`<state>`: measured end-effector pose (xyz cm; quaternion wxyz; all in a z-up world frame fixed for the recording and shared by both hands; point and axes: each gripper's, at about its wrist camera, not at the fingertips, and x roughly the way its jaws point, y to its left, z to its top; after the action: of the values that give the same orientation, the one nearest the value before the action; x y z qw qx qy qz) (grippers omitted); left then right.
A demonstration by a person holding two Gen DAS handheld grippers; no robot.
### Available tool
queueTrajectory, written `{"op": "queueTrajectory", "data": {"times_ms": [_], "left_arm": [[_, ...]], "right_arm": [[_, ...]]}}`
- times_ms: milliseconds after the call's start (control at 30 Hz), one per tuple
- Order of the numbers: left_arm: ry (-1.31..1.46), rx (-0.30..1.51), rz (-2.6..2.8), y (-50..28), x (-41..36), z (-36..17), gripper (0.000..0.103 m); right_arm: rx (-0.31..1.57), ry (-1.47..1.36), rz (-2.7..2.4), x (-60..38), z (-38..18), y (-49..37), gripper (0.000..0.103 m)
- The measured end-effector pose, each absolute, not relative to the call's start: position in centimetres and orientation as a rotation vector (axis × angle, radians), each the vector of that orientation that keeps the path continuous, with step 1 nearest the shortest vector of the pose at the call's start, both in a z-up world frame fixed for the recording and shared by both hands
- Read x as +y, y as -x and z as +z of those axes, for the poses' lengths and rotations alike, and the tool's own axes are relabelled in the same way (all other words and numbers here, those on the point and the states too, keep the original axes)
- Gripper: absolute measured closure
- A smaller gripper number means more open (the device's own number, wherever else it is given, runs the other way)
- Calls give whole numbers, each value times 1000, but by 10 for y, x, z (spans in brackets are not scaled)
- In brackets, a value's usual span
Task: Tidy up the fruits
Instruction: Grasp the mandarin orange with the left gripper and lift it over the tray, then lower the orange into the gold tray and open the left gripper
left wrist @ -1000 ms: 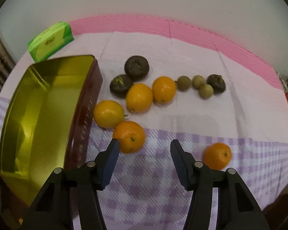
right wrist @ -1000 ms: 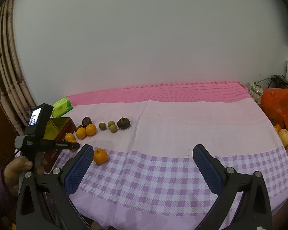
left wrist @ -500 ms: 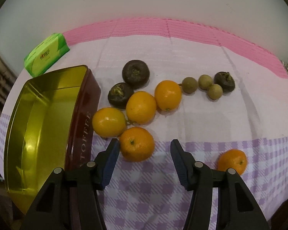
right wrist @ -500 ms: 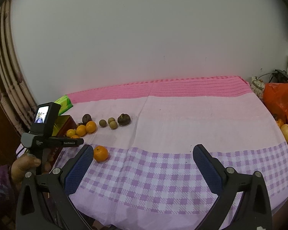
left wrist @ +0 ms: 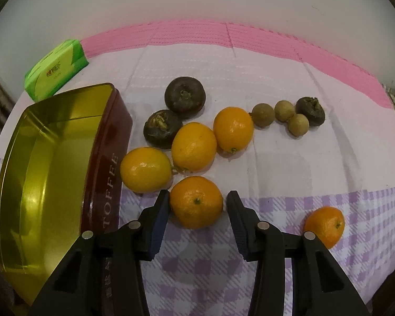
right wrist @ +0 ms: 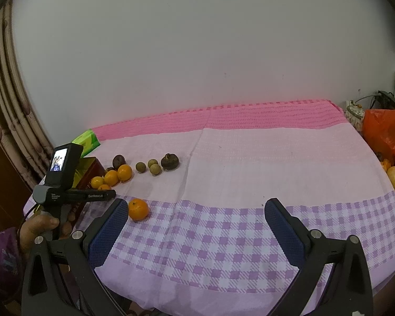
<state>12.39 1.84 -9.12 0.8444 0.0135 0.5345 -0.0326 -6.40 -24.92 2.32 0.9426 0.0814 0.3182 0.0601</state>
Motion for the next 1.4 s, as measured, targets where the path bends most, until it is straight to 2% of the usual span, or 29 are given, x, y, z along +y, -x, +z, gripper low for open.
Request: {"op": "queueTrajectory", "data": {"times_ms": [167,467,633,800,1133,1400], "left_arm": [[-67,1091,-91,-111,11,-88,65],[-158,954,-96,-49,-21,-35,65],[-134,928,-76,-36,-4,-14,65],[-161,921,0,-61,40,-6,65],[-214,1001,185,-122,123,-36,65],[-220,1086,260,-162,161,-68,64]], "right_arm": [[660,-165,116,-250,20,63,0],[701,-169,93,-253,9,57,0],[721,-149,83,-251,2,56,0],[755,-171,78,-251,-5,54,0],[802,-160,74,-246,-20,49,0],[868,-154,61,-246,-39,42,0]]}}
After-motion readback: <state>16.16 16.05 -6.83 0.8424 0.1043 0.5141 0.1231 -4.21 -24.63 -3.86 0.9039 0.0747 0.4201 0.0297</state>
